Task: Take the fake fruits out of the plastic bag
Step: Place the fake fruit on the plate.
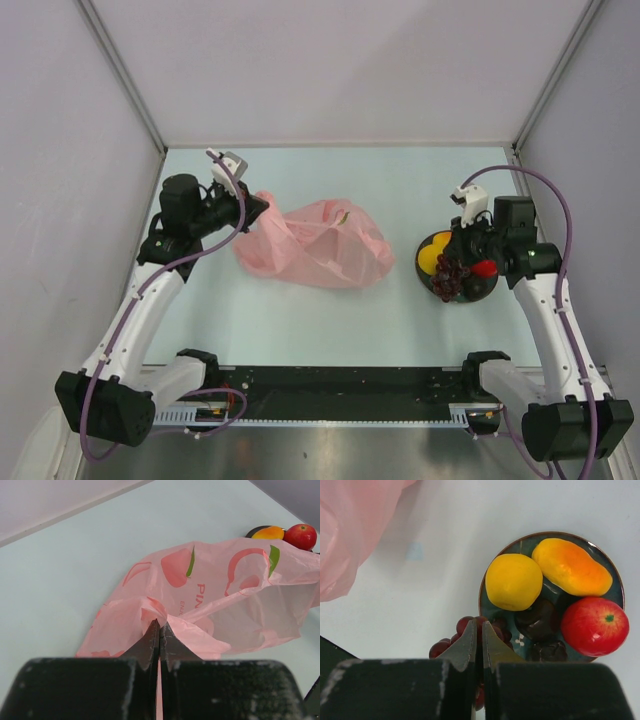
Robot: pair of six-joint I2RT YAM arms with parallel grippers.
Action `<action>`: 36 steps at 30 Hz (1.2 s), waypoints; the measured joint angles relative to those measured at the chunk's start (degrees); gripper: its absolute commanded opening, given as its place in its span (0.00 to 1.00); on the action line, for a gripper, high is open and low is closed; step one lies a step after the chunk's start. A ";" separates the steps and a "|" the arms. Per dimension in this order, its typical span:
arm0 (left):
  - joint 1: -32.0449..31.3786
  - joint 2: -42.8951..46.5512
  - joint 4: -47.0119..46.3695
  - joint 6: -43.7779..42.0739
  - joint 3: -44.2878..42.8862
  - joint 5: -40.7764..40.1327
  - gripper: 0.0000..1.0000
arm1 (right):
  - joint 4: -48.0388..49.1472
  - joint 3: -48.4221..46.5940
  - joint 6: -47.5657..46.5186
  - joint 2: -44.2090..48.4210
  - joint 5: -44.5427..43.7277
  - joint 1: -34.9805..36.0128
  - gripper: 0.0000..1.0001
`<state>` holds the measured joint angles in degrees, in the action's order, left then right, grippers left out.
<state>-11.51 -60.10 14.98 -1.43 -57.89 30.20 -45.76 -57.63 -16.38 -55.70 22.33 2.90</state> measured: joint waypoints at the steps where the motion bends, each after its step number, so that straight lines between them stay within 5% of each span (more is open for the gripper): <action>1: 0.00 0.00 -0.02 0.00 0.02 0.00 0.00 | 0.07 0.02 -0.04 -0.07 -0.22 0.00 0.00; 20: 0.00 -0.17 -0.17 -0.02 0.15 0.00 0.00 | 6.05 0.31 0.55 -8.55 -4.42 -2.29 0.00; 36: 0.00 -0.26 -0.31 -0.02 0.50 0.00 0.00 | 11.80 0.35 11.34 -17.11 -6.29 -7.67 0.00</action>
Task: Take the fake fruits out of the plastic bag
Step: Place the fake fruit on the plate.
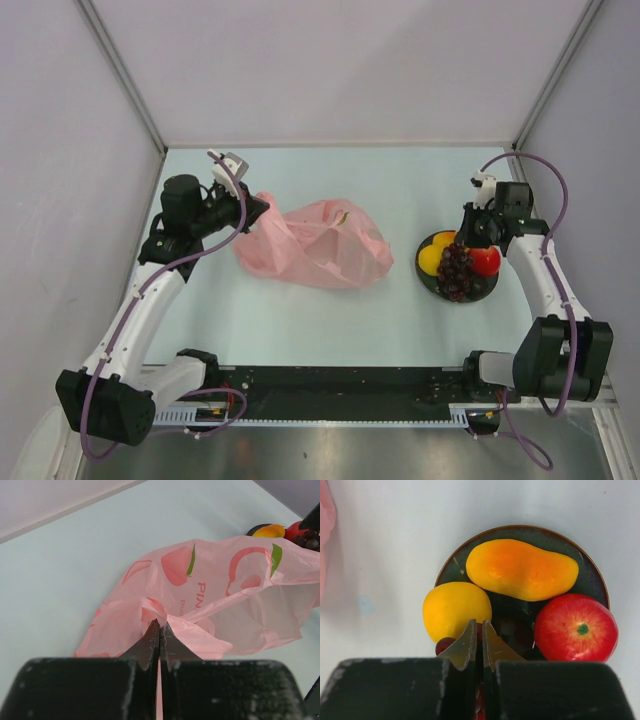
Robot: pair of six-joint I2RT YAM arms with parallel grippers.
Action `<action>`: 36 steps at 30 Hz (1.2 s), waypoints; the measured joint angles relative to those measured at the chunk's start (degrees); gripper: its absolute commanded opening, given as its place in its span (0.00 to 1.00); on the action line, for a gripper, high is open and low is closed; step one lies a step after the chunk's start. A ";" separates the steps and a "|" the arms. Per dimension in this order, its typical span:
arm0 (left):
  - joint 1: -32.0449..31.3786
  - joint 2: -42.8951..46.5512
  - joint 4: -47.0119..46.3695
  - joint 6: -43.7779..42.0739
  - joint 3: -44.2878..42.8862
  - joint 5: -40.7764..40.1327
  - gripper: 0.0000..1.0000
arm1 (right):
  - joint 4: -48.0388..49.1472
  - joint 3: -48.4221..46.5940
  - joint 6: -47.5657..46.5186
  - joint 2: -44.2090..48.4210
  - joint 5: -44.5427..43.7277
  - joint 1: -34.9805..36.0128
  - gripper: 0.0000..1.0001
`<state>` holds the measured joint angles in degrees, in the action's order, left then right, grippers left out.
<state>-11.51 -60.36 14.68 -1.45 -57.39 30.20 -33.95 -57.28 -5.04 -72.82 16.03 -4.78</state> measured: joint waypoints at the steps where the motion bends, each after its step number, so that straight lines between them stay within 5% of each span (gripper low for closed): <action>1: 0.00 0.00 0.00 0.00 0.00 0.02 0.00 | 0.24 0.00 0.68 -0.42 0.00 -0.20 0.00; 36: 0.00 0.33 -0.02 0.04 1.57 0.55 0.00 | 3.67 -0.87 15.21 -8.81 5.77 -8.74 0.00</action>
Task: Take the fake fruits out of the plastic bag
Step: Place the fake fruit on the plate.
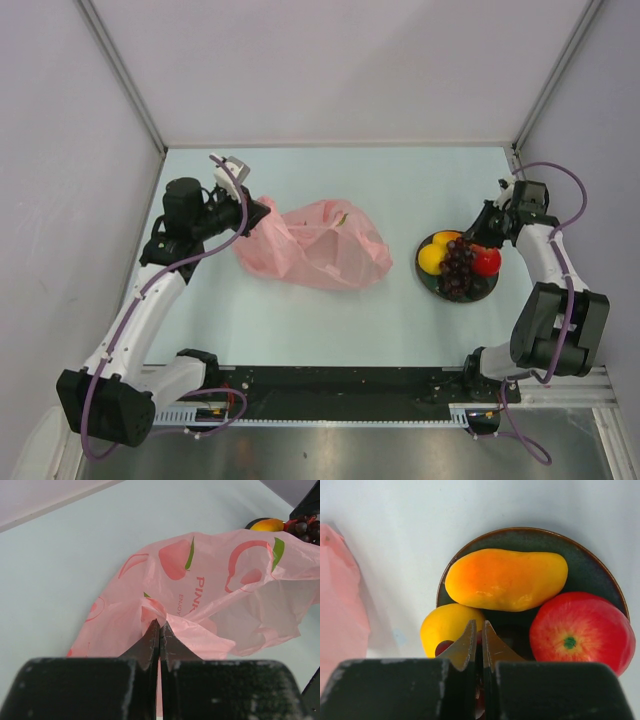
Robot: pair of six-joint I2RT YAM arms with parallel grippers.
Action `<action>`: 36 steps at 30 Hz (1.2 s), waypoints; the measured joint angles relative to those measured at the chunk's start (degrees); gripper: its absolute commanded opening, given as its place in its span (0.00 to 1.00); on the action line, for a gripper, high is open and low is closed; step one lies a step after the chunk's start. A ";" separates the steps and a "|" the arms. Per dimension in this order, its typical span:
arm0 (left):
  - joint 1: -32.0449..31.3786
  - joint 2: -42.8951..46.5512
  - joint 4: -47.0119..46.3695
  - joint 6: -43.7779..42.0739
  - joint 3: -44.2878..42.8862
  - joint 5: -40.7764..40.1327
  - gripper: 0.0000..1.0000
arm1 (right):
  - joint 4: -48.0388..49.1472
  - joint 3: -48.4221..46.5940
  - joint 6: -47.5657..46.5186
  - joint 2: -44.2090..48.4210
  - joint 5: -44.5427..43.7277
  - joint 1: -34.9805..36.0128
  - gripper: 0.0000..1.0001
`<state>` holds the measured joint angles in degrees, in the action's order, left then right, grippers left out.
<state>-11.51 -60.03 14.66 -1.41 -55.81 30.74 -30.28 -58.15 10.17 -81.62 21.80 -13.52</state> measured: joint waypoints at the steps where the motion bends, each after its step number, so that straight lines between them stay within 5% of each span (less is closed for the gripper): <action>1: 0.00 0.00 0.00 0.02 0.00 0.04 0.00 | -0.28 -0.26 0.33 0.17 0.00 -0.15 0.00; 9: 0.00 -0.02 -0.02 0.96 0.00 0.74 0.00 | -0.63 -2.25 1.07 0.48 -0.39 -2.86 0.01; 14: 0.00 -0.02 0.00 1.46 0.00 0.98 0.00 | 0.81 -2.34 2.60 -1.84 0.39 -3.13 0.38; 19: 0.00 0.02 0.00 1.46 0.02 0.98 0.00 | 1.60 -2.36 3.43 -2.71 0.90 -3.08 0.54; 36: 0.00 0.09 -0.02 1.51 0.74 0.98 0.00 | 3.15 -3.32 -0.31 2.01 -3.89 -3.34 0.66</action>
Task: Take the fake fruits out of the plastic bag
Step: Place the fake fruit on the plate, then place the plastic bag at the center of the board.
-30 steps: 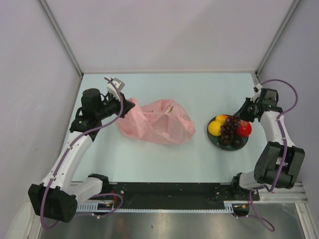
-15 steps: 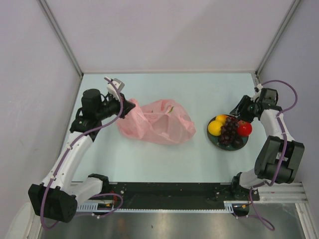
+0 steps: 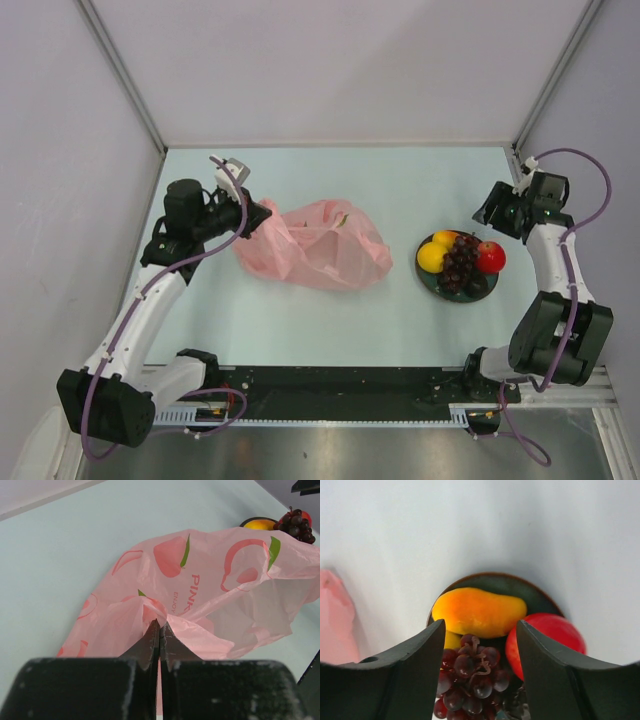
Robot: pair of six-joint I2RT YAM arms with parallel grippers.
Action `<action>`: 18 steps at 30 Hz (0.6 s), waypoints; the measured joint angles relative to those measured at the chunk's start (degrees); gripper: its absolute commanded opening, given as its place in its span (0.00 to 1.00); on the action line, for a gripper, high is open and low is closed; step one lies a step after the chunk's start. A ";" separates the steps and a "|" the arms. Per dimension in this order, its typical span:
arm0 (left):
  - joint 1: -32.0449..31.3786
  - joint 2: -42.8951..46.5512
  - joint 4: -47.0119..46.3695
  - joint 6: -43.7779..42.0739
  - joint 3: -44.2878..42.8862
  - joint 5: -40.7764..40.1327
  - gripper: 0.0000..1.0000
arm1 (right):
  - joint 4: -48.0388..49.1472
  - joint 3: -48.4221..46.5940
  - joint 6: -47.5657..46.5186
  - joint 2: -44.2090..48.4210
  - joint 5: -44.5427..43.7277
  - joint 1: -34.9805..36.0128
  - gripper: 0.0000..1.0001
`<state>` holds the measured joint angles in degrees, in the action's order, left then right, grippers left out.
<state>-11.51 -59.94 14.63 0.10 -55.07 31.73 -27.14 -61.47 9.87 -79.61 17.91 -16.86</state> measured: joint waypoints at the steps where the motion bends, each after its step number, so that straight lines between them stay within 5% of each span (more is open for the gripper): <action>1: 0.00 0.00 0.00 0.02 0.00 0.00 0.00 | 0.44 -0.15 -1.09 0.44 -1.25 0.02 0.68; 3: 0.00 0.00 0.00 0.02 0.00 0.00 0.04 | 0.90 -0.66 -3.08 0.98 -2.67 0.35 0.73; 4: 0.00 0.00 0.02 0.02 0.00 0.00 0.29 | 1.01 -1.05 -3.85 1.09 -3.08 0.74 0.80; 5: 0.00 0.00 0.02 0.00 -0.02 0.02 0.47 | 1.09 -1.73 -4.81 1.20 -3.74 1.57 0.98; 7: 0.00 0.00 0.07 -0.20 -0.07 0.24 0.75 | 1.49 -3.91 -7.23 1.42 -5.18 5.66 1.00; 8: 0.00 0.00 0.20 -0.13 -0.17 0.39 0.80 | 1.90 -4.74 -8.11 1.62 -5.31 7.69 1.00; 9: 0.00 0.00 0.37 -0.13 -0.37 0.52 0.99 | 2.38 -5.75 -9.18 2.01 -5.62 9.99 1.00; 18: 0.31 -0.02 1.07 -0.59 -4.68 0.04 1.00 | 2.43 -14.53 -13.57 2.38 -10.16 23.08 1.00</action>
<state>-11.20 -59.96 15.70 -0.49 -59.75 31.77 -24.71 -76.01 -3.70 -77.23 7.75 6.22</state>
